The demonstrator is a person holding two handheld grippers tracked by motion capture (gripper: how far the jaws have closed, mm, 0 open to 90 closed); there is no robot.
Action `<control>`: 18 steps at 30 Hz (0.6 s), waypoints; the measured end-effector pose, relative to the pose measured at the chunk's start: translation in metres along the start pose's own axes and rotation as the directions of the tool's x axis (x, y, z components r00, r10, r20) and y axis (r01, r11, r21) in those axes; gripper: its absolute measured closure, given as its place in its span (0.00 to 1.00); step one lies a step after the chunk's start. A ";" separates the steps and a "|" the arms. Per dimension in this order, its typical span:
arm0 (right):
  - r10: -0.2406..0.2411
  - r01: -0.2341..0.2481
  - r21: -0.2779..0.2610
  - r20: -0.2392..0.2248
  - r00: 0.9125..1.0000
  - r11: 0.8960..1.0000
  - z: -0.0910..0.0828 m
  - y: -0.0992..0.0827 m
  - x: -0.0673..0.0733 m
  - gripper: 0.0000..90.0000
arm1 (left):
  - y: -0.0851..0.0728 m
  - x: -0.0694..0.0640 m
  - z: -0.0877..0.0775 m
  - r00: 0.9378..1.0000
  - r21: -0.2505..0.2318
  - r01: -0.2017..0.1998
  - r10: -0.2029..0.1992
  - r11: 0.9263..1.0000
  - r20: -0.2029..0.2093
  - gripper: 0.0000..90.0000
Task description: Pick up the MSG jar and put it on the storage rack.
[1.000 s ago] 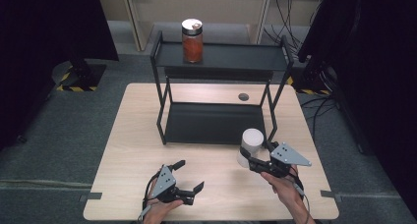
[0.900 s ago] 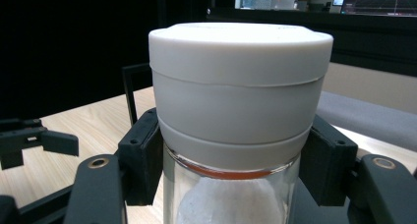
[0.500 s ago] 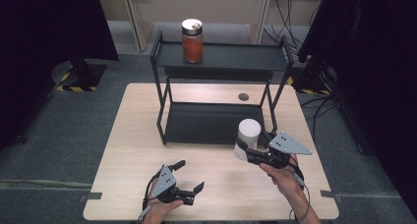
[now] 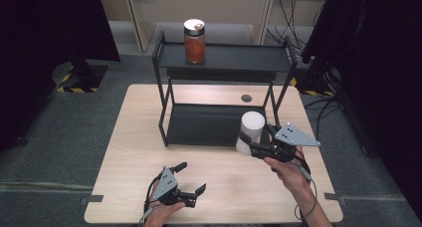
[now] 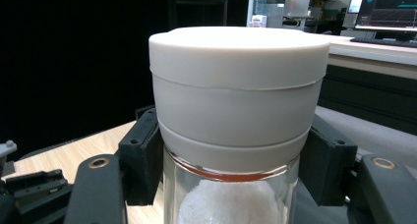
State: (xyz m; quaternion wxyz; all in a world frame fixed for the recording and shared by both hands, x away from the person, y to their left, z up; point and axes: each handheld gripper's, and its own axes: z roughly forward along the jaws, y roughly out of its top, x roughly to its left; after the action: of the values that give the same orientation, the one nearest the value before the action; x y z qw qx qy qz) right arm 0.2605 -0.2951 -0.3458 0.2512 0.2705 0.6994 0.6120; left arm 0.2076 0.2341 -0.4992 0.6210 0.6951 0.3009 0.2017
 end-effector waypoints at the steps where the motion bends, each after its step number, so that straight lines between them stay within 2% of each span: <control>1: 0.001 -0.001 -0.001 -0.002 1.000 1.000 0.000 0.002 -0.001 0.39 | 0.000 0.000 0.000 1.000 0.000 0.000 0.000 1.000 0.000 0.01; 11: -0.003 0.003 -0.020 -0.006 1.000 1.000 0.007 0.026 -0.007 0.39 | 0.000 0.000 0.000 1.000 0.002 0.000 0.000 1.000 -0.002 0.01; 18: 0.011 -0.012 -0.026 -0.021 1.000 1.000 0.013 0.044 -0.012 0.39 | 0.000 0.000 0.000 1.000 0.003 -0.001 0.001 1.000 -0.002 0.01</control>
State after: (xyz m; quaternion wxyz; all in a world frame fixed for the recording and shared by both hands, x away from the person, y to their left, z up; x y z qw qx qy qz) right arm 0.2813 -0.2890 -0.3039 0.2438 0.2646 0.6924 0.6254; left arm 0.2080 0.2344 -0.4993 0.6195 0.6959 0.3017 0.2023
